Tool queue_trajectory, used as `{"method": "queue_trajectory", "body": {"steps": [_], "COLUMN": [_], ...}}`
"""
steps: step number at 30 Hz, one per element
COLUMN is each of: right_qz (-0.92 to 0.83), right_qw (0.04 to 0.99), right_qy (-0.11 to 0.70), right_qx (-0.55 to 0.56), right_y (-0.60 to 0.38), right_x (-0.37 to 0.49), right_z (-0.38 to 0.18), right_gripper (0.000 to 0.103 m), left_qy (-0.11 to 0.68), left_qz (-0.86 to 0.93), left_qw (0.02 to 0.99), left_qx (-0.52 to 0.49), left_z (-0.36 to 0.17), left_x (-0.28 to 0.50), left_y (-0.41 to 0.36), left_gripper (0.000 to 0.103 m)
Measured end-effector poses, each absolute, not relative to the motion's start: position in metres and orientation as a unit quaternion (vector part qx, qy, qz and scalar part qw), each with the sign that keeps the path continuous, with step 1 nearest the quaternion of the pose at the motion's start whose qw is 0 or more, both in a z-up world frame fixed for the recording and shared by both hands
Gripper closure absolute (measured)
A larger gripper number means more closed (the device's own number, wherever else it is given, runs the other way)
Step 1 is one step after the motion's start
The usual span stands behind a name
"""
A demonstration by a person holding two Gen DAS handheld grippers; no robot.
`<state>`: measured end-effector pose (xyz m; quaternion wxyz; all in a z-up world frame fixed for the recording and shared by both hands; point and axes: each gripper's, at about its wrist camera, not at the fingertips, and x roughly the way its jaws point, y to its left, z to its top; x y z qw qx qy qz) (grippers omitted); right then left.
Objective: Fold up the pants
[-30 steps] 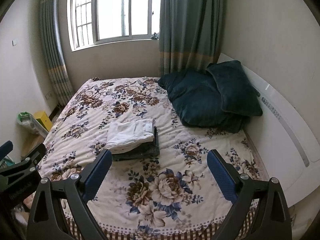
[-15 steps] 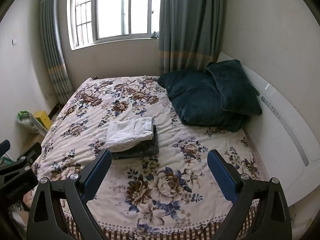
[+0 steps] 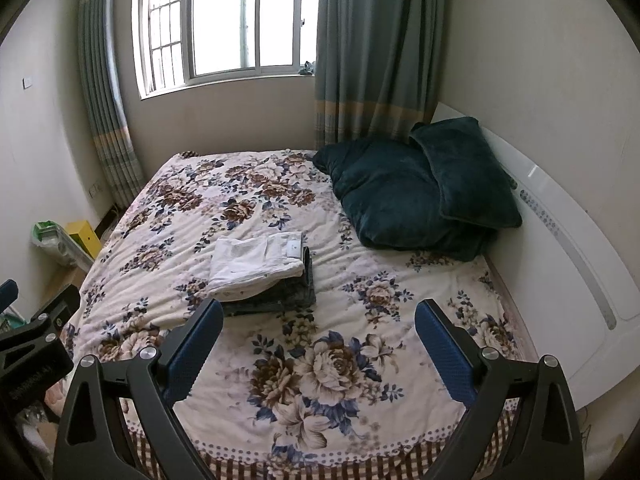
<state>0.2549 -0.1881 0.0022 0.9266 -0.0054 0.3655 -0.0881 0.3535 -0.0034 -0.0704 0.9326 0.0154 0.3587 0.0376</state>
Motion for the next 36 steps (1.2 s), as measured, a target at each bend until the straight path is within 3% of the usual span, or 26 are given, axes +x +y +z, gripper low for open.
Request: {"method": "queue_trajectory", "body": {"steps": [36], "right_qz": [-0.083], "right_qw": [0.928], "right_qy": [0.362], "right_qx": [-0.002], "right_y": [-0.1880], "right_x": [0.2488], "right_z": [0.0032], "right_gripper": [0.004], "left_qy": [0.357], "left_qz": [0.036], "left_qw": [0.933], "left_qx": [0.018], "left_z": [-0.0692], "left_x": [0.3531], "left_y": [-0.0068], "left_gripper": [0.000]}}
